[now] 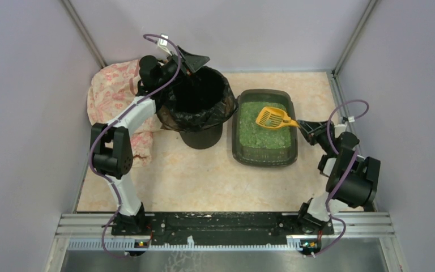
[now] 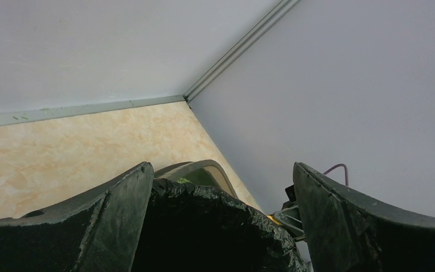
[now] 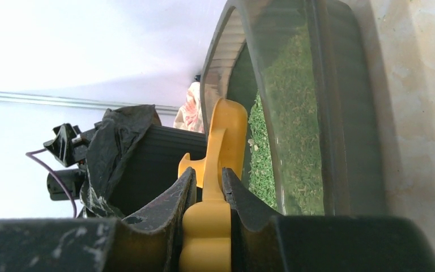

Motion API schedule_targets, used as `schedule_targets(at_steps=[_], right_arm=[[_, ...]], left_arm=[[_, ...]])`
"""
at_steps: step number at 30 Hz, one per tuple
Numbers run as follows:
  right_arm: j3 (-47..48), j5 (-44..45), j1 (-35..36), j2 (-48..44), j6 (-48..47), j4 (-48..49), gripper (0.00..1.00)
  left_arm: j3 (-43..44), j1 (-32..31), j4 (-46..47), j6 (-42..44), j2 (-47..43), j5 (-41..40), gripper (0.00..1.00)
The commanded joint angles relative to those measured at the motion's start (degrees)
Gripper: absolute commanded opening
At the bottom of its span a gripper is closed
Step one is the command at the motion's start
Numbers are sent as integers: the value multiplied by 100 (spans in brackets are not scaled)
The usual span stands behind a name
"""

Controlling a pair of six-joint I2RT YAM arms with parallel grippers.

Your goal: Clean the litter box

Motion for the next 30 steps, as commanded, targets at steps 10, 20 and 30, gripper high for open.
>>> schedule_targets(at_steps=[10, 20, 30], right_arm=[[-83, -8, -126, 9, 169, 894, 0], [432, 68, -39, -534, -724, -785, 0], [1749, 384, 251, -1508, -604, -2589, 0]], left_arm=[[28, 0, 107, 48, 135, 20, 99], [42, 51, -26, 195, 93, -26, 99], [1179, 33, -1322, 863, 174, -281, 98]])
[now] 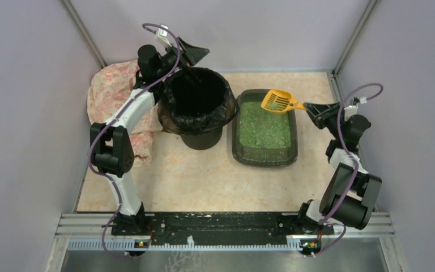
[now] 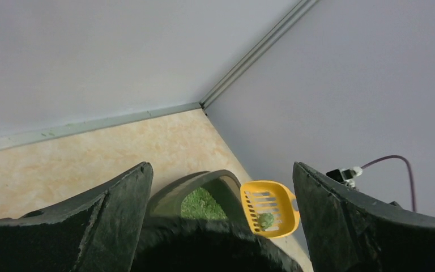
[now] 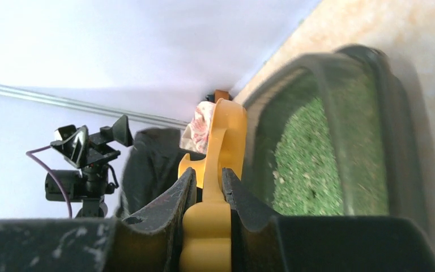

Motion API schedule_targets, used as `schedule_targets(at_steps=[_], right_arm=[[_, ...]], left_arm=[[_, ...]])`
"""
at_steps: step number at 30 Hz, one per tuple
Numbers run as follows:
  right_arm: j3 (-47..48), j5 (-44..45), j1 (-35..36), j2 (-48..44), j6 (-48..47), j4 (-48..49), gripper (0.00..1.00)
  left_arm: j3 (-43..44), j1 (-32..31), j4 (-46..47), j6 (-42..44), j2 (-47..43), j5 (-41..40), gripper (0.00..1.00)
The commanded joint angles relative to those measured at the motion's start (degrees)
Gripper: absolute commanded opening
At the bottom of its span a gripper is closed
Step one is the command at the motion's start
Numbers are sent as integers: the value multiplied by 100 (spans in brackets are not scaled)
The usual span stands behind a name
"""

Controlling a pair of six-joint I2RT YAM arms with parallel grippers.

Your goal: Clean the litter box

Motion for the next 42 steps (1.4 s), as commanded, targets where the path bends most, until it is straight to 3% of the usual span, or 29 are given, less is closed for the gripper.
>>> schedule_targets(at_steps=[1, 9, 19, 25, 28, 32, 36, 42], right_arm=[[947, 168, 237, -432, -98, -750, 0], [2050, 434, 848, -406, 247, -994, 0], [3462, 519, 2358, 245, 213, -816, 0], [4174, 472, 3114, 800, -346, -1241, 0], [4641, 455, 3470, 1043, -1117, -1970, 0], [5428, 825, 4027, 1317, -2741, -3685, 0], [6108, 1936, 4759, 1389, -4568, -5189, 0], [6633, 3412, 5634, 1348, -6267, -6045, 0]], left_arm=[[448, 20, -466, 390, 24, -188, 98], [419, 43, -441, 371, -113, -148, 98], [110, 477, -455, 354, -368, -44, 98], [-148, 688, -443, 328, -644, -63, 98], [-292, 714, -452, 376, -773, -116, 98], [-403, 714, -498, 432, -884, -141, 98], [-483, 723, -472, 416, -925, -113, 98], [-505, 723, -305, 246, -864, -37, 99]])
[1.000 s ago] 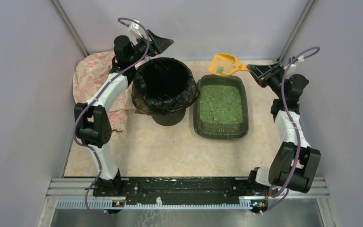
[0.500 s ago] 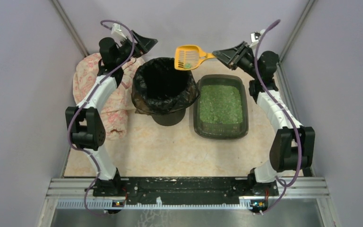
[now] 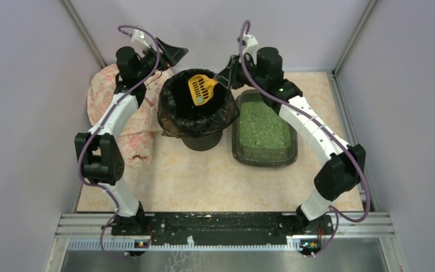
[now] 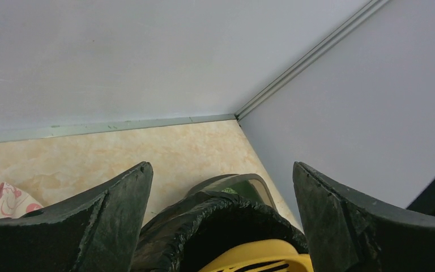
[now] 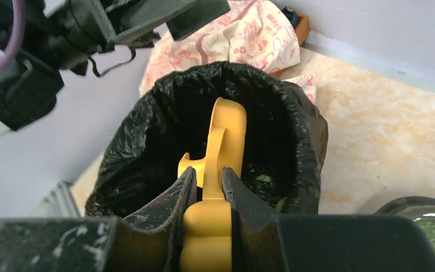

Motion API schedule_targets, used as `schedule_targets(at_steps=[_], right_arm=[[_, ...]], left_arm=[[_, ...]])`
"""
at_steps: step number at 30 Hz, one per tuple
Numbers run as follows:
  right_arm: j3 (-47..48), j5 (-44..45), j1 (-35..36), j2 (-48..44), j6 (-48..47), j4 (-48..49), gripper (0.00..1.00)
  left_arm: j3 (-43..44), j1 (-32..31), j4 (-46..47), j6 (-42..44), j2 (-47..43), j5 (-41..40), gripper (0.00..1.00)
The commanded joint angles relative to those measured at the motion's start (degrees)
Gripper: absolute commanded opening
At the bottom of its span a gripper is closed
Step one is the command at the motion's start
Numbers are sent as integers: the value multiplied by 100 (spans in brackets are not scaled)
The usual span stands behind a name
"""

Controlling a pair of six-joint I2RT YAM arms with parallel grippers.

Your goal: Clean the litter box

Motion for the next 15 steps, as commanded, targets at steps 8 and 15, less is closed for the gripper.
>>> schedule_targets(at_steps=[8, 15], right_arm=[[735, 1592, 571, -448, -1810, -745, 0], [-549, -765, -955, -1253, 1742, 2491, 0]], left_arm=[[-124, -5, 336, -159, -62, 112, 99], [-139, -5, 398, -210, -42, 125, 99]])
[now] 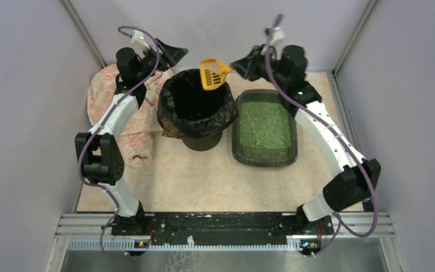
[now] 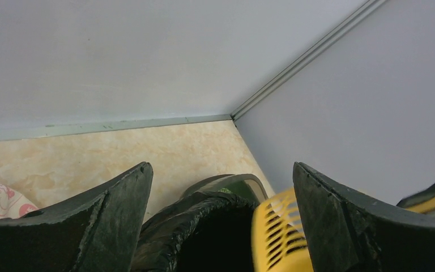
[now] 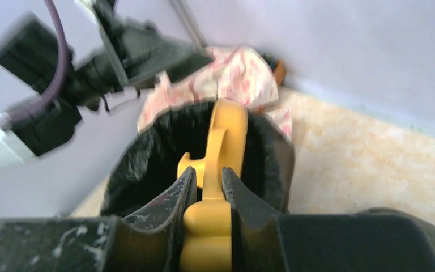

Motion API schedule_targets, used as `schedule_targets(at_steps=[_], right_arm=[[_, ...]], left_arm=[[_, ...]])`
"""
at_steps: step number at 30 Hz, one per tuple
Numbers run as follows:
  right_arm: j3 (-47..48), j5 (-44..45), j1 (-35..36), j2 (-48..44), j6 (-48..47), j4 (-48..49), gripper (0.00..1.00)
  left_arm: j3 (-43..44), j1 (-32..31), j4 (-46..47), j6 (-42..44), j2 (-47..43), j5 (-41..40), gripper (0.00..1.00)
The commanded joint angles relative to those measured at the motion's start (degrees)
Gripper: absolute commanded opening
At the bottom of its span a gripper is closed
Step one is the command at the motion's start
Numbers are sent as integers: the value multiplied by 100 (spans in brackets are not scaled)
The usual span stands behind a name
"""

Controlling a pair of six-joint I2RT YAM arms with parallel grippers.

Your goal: Clean the litter box

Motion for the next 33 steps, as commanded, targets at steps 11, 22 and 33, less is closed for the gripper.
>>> schedule_targets(at_steps=[11, 22, 33], right_arm=[[-2078, 382, -2611, -1936, 1392, 174, 0], [-3239, 728, -2615, -2125, 835, -620, 0], [-3954, 1007, -2617, -2031, 350, -778, 0]], left_arm=[[-270, -13, 460, -245, -53, 205, 99], [-444, -22, 612, -399, -13, 257, 99], [-492, -17, 781, -585, 18, 290, 99]])
